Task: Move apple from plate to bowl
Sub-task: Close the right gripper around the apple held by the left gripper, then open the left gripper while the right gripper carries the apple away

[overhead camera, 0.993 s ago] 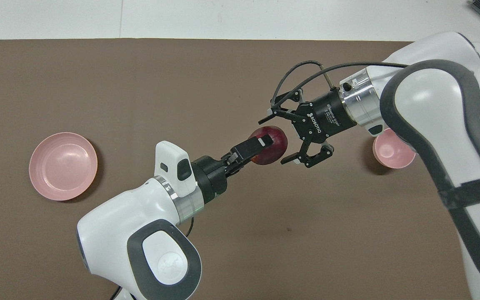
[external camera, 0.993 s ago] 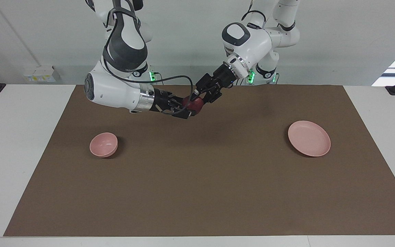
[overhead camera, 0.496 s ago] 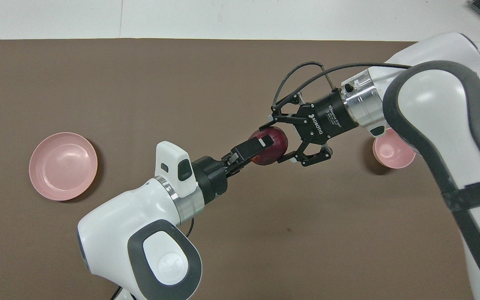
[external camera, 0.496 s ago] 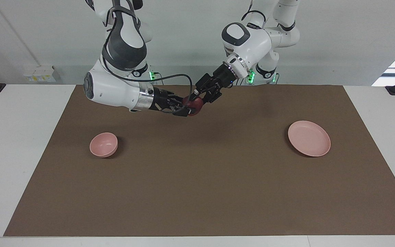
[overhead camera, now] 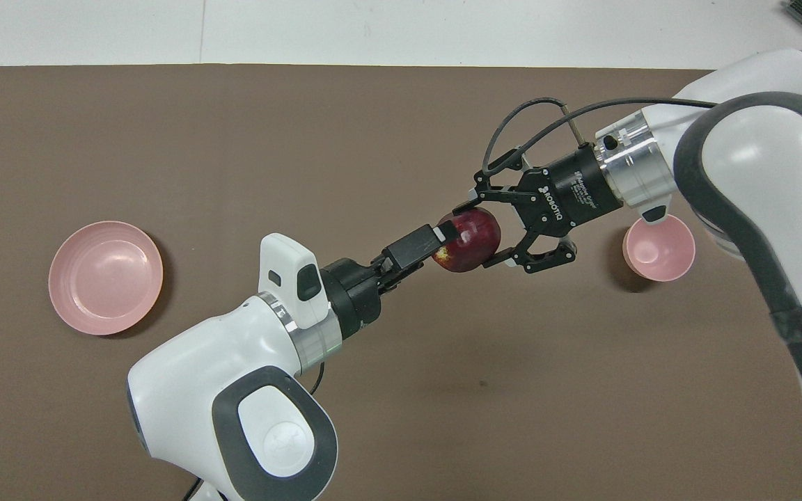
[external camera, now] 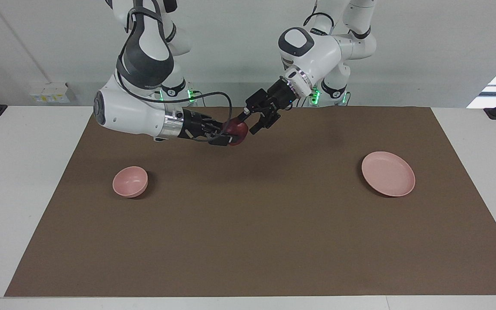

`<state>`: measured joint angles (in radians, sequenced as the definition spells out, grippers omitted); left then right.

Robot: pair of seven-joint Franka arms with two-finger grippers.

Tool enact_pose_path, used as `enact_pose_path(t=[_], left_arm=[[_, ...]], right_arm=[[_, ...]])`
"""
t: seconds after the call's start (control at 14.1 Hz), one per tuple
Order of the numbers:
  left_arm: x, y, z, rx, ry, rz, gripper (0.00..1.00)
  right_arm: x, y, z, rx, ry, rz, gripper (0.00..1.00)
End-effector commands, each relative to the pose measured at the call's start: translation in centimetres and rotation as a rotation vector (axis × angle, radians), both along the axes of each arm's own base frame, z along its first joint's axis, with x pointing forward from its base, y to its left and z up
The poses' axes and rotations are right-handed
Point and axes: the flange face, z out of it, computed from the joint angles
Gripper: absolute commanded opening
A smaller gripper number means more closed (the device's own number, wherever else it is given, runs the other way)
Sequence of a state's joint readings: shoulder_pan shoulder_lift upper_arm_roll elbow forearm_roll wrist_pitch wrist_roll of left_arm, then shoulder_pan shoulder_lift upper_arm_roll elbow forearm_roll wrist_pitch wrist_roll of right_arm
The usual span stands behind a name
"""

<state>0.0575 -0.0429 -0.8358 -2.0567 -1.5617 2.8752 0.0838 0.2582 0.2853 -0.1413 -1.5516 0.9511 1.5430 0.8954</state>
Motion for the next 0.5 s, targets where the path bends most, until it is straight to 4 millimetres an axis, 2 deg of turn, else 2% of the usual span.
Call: enact_pose_path(t=[0.0, 0.21, 0.43], left_arm=[[0.8, 0.6, 0.4, 0.004, -0.013, 0.019, 1.00], [0.4, 1.2, -0.7, 0.031, -0.007, 0.019, 1.00], [1.3, 3.6, -1.7, 0.052, 0.007, 0.064, 1.00]], right_arm=[[-0.4, -3.0, 1.3, -0.042, -0.092, 0.065, 0.00], [-0.4, -7.3, 1.2, -0.153, -0.222, 0.168, 0.00], [0.0, -11.0, -0.1, -0.286, -0.335, 0.298, 0.00]])
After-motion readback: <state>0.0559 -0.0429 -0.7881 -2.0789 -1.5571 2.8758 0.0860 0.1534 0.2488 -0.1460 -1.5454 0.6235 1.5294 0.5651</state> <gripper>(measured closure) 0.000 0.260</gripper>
